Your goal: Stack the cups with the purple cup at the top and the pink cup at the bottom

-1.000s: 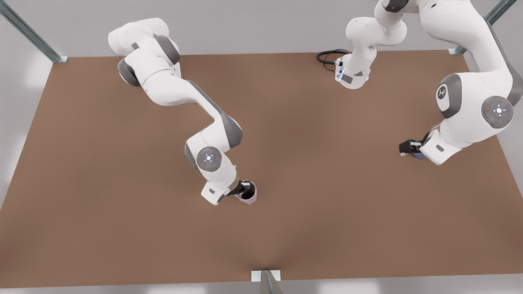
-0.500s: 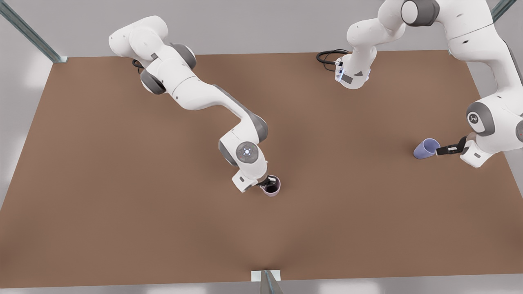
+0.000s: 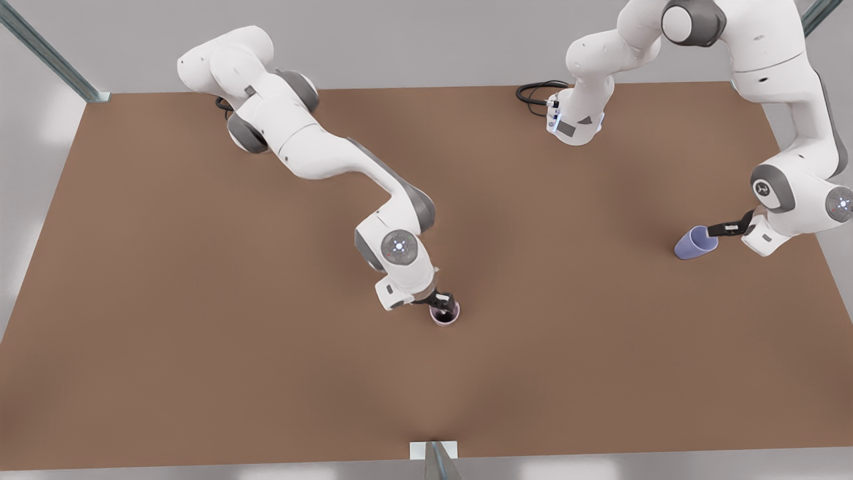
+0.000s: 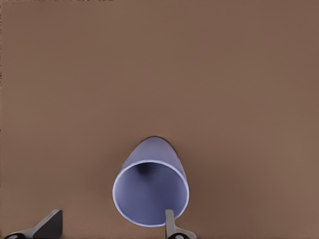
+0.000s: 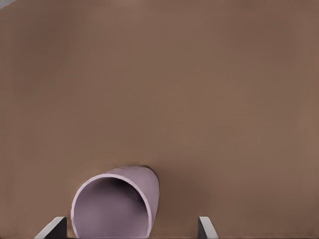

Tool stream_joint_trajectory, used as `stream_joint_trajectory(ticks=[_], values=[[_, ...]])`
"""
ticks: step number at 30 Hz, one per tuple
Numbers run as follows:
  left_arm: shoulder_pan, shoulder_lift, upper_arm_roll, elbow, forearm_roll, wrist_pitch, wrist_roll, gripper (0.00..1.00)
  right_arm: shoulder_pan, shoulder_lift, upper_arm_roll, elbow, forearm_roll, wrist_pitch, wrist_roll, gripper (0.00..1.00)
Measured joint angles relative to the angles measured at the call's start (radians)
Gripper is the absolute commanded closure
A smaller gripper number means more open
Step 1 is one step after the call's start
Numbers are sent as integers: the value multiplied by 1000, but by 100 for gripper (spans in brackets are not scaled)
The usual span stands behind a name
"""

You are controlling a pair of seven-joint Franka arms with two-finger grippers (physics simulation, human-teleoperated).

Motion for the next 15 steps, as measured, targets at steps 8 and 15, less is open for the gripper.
stream_joint_trajectory(ticks=[8, 15], values=[[35, 80, 0, -14, 0, 65, 50, 0, -574, -626, 6, -486, 59, -290, -225, 0], [36, 107, -2, -27, -6, 113, 73, 59, -680, -641, 5, -511, 62, -403, -541, 0]])
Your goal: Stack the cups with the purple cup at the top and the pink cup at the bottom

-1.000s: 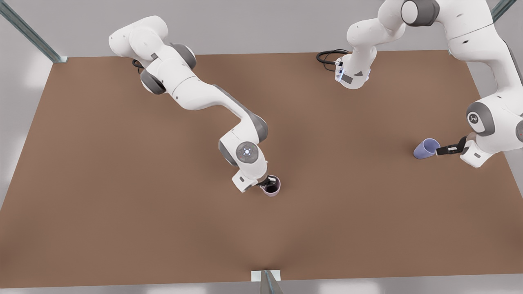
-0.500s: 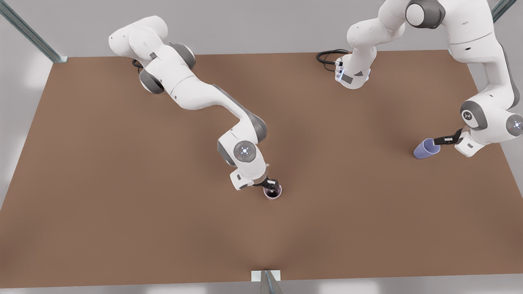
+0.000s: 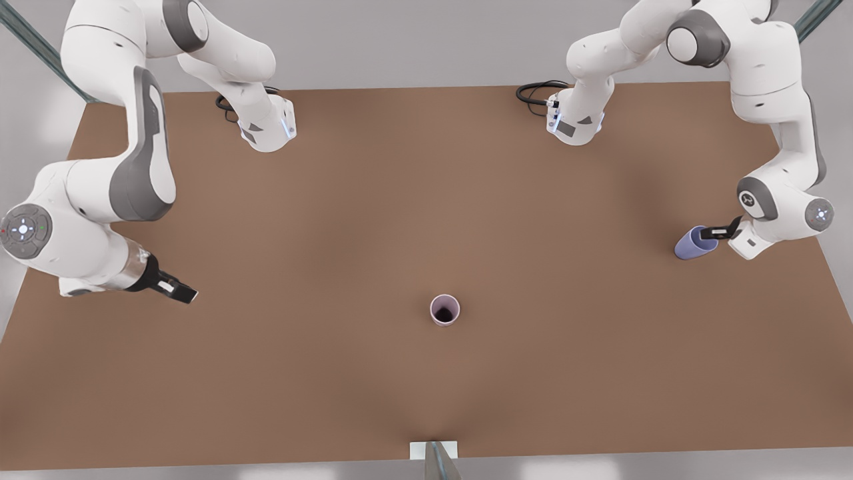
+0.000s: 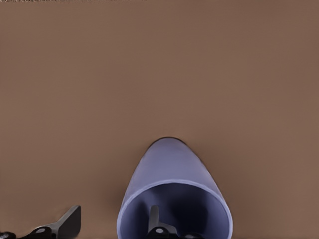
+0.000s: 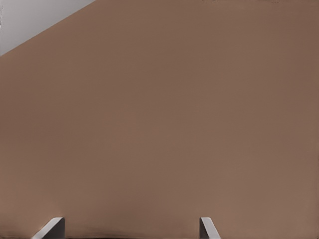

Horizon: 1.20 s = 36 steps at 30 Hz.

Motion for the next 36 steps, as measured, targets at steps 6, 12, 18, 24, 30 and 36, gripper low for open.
stream_joint_trajectory(ticks=[6, 12, 18, 24, 30, 36], values=[[0, 0, -2, -13, -14, 10, 6, 59, 2, 30, 3, 0, -21, 60, -366, 0], [0, 1, -8, -20, -40, 9, 16, 73, -4, 20, -3, 18, -25, 57, -514, 0], [1, -8, -18, -12, -51, -3, 17, 79, -13, 24, -4, 22, -23, 7, -486, 0], [-121, -67, -58, 64, -53, -33, 2, 79, -12, 25, -4, 22, -21, -9, -465, 0], [-481, -56, -251, 364, -56, -203, -189, 79, -15, 27, -4, 20, -20, -16, -453, 0], [-641, 140, -374, 747, -59, -375, -491, 79, -16, 29, -4, 19, -21, -22, -445, 0]])
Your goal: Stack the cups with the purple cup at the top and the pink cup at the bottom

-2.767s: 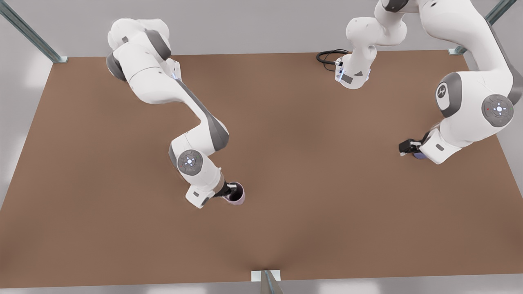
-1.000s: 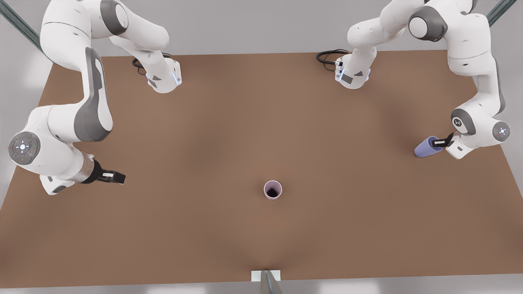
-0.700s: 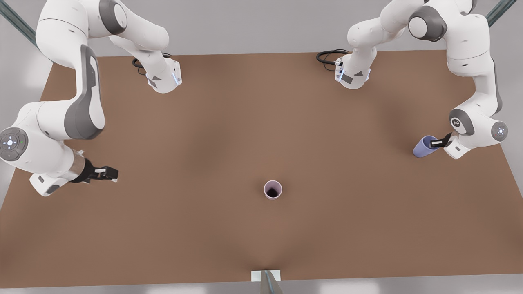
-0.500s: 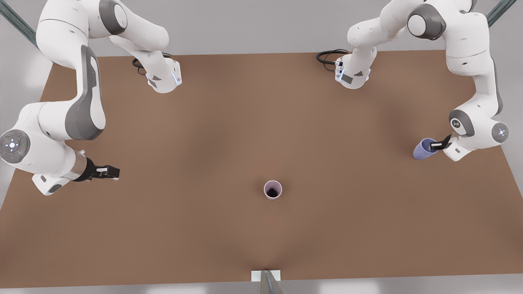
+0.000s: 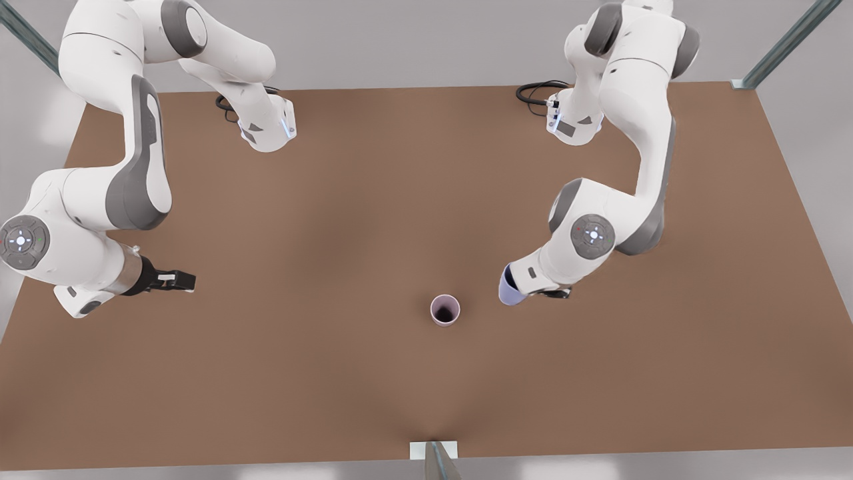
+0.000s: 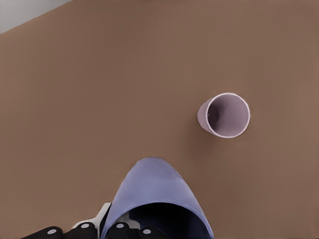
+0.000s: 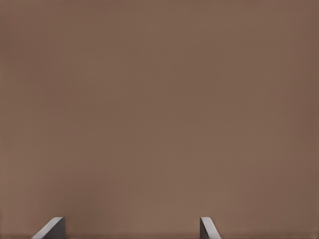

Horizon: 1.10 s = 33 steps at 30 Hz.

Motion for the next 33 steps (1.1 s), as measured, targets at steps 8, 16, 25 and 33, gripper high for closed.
stream_joint_trajectory(ticks=[8, 16, 25, 33], values=[[-139, 198, 11, 274, -19, -62, -362, 79, 2, 0, 0, 0, 0, -3, 8, 0], [-133, 244, 14, 272, -68, 18, -607, 79, 0, 0, 0, 0, 0, -5, 13, 0], [-131, 263, 12, 252, -91, 46, -777, 79, 1, 0, 0, 0, 0, -5, 17, 0], [-142, 261, 7, 237, -95, 40, -873, 79, 1, 0, 0, 0, 0, -5, 19, 0]])
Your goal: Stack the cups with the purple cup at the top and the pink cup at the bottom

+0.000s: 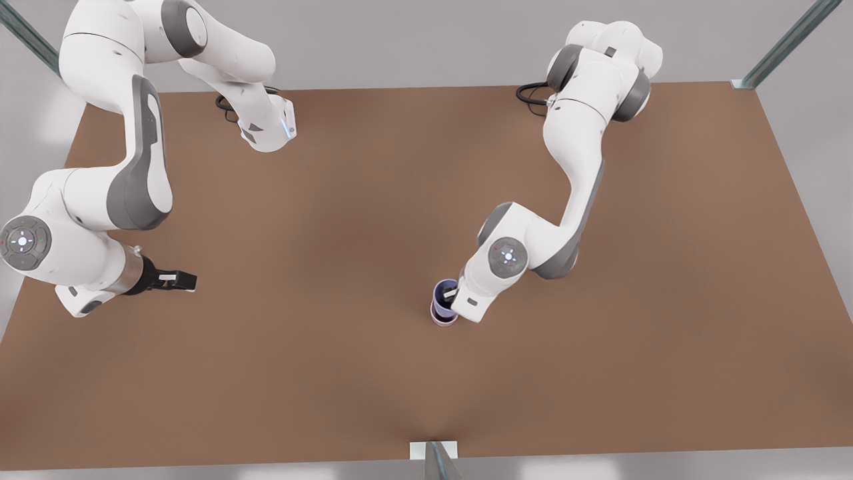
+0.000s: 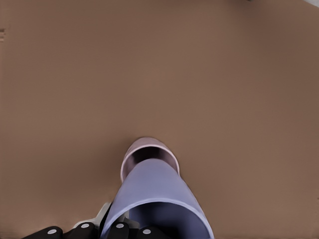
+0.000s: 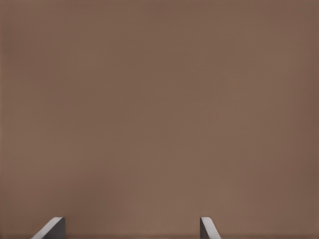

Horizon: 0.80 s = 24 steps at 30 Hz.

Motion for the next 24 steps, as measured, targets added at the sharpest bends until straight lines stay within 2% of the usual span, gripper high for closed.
stream_joint_trajectory(ticks=[24], values=[[17, -1, -3, -23, -12, 36, -128, 79, -4, 1, 0, -3, 1, -2, 0, 0]])
